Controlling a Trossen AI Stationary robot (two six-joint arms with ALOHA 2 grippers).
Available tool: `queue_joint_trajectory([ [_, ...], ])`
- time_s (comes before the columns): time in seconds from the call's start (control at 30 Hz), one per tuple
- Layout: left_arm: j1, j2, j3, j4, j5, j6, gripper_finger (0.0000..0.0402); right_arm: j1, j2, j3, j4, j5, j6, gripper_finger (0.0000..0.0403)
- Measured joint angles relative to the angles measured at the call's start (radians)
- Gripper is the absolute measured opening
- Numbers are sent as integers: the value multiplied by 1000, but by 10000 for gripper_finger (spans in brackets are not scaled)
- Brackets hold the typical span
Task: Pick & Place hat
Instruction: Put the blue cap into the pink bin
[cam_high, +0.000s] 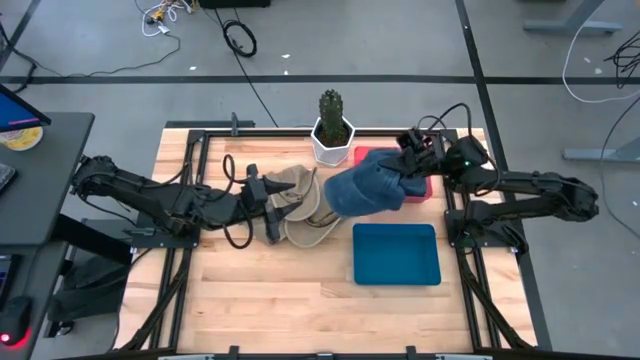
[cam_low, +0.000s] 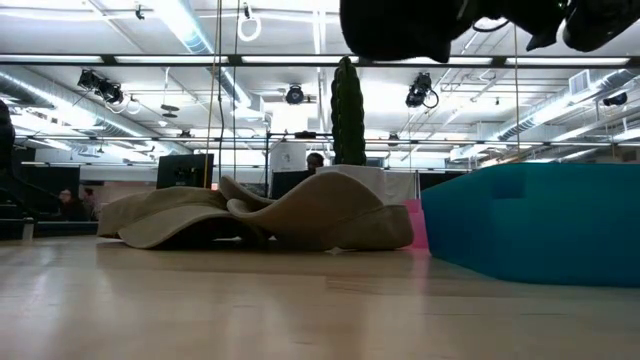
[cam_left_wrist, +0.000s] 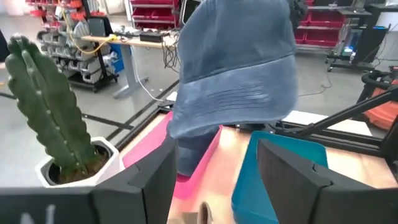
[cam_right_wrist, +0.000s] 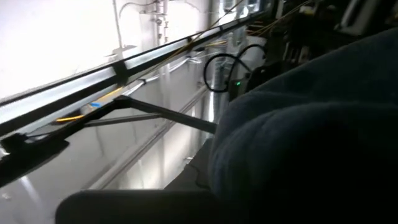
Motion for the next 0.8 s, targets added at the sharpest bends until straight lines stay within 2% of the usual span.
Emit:
queue_joint_trajectory([
  [0.17,0,0,0,-5,0,-22,219,-91,-57,0,-166,-90,-94,2],
  [0.5,0,0,0,-5,0,-23,205,-300,-125,0,-466,-200,-298,1],
  [0.8,0,0,0,-17,1,-94,204,-488,-126,1,-776,-327,-599,1],
])
